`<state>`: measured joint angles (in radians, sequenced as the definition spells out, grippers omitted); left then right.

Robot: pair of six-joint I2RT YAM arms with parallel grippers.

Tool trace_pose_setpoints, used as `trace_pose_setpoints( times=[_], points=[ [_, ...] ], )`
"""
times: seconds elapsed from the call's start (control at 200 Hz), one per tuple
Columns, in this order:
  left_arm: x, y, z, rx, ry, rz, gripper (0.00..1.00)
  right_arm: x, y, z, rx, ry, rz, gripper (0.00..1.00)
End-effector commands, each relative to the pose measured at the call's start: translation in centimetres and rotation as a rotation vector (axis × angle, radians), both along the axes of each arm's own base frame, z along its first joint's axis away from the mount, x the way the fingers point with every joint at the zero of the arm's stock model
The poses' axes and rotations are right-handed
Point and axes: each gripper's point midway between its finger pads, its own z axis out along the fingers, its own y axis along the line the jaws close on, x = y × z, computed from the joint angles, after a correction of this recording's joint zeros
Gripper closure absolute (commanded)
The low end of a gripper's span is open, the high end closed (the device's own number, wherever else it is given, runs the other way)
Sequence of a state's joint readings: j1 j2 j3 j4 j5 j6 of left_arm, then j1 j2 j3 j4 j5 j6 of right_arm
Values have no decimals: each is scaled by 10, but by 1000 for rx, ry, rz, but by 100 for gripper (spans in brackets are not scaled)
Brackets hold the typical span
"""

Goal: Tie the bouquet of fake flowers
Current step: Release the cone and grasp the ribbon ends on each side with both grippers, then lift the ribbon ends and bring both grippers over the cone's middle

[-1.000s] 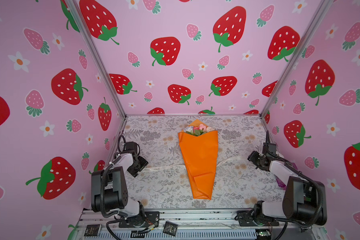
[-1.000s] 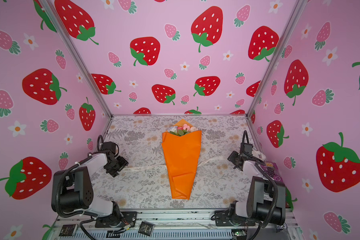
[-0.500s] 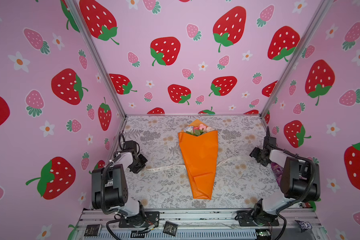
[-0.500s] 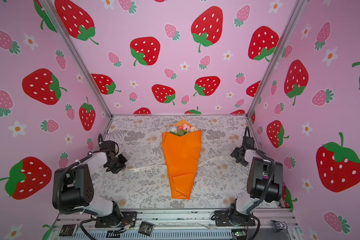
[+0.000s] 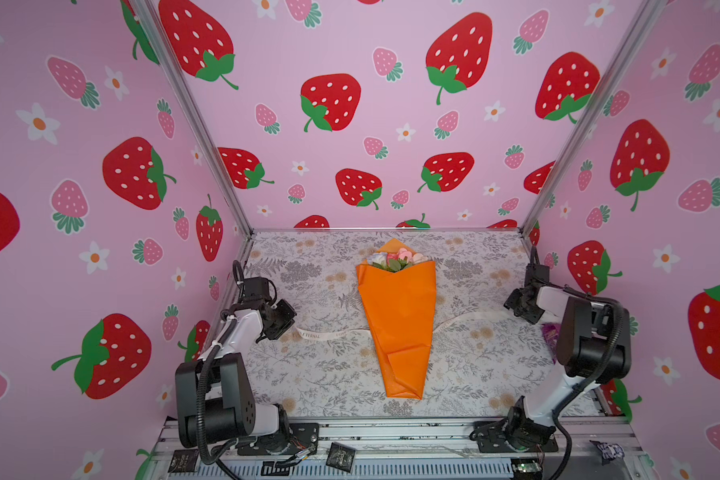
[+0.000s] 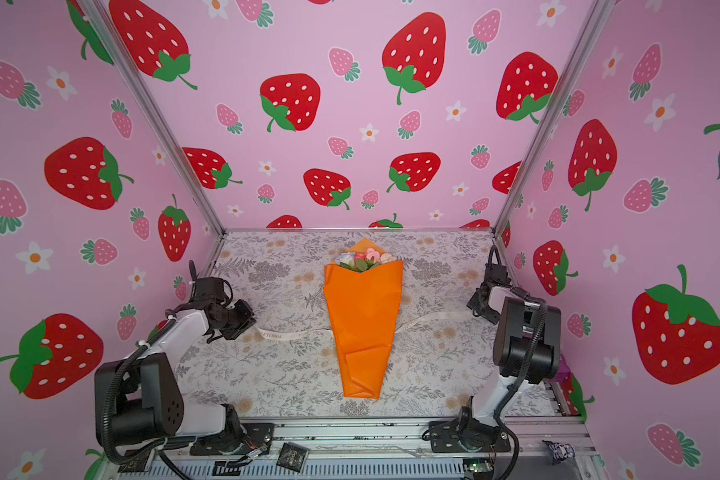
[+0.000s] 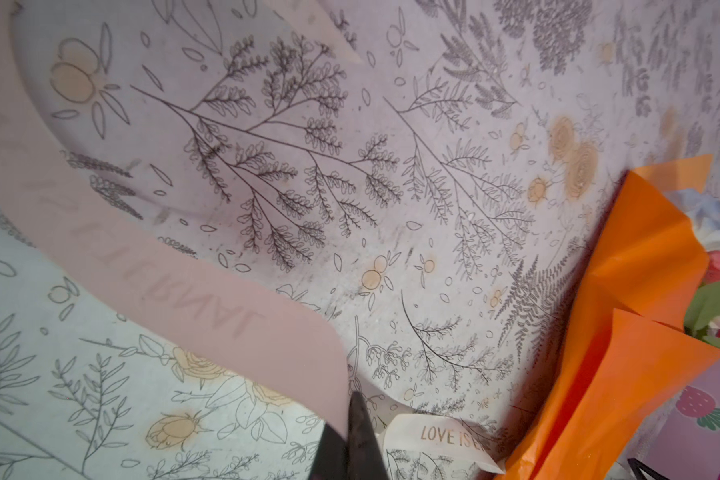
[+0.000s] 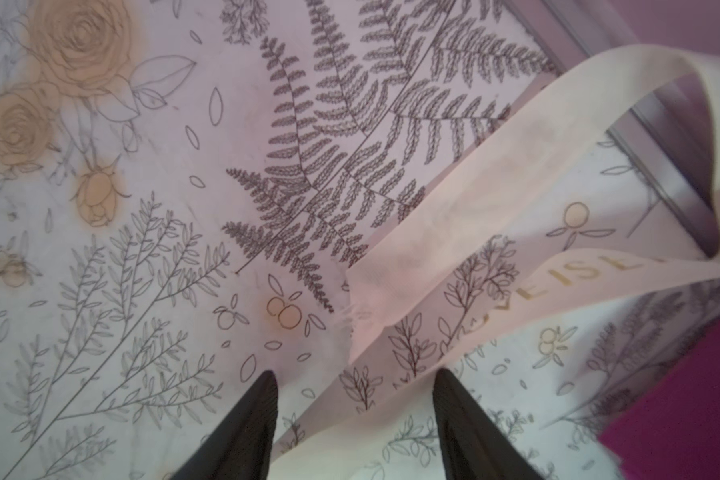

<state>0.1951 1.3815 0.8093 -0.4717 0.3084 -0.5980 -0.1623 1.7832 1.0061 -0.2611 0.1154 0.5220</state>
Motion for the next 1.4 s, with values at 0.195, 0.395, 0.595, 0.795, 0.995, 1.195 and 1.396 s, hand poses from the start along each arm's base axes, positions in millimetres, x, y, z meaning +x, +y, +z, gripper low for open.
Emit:
trace_pose_setpoints(
  times=[0.195,0.395,0.595,0.795,0.995,1.195,1.396],
  points=[
    [7,-16,37,-42,-95,-56,100,-18,15,-41,87,102,48,80],
    [5,-23,53,-40,-141,-85,100,-3,28,-12,123,-3,133,100],
    [8,-39,87,-33,-257,-161,100,14,67,80,212,-325,257,100],
    [9,-54,121,21,-361,-219,100,4,139,179,219,-599,474,100],
    [12,-86,141,49,-425,-364,100,-15,235,228,222,-705,789,100],
    [19,-121,158,61,-478,-470,100,-40,351,256,256,-726,1138,100],
    [14,-135,149,28,-481,-465,100,-82,478,243,342,-658,1469,100]
  ],
)
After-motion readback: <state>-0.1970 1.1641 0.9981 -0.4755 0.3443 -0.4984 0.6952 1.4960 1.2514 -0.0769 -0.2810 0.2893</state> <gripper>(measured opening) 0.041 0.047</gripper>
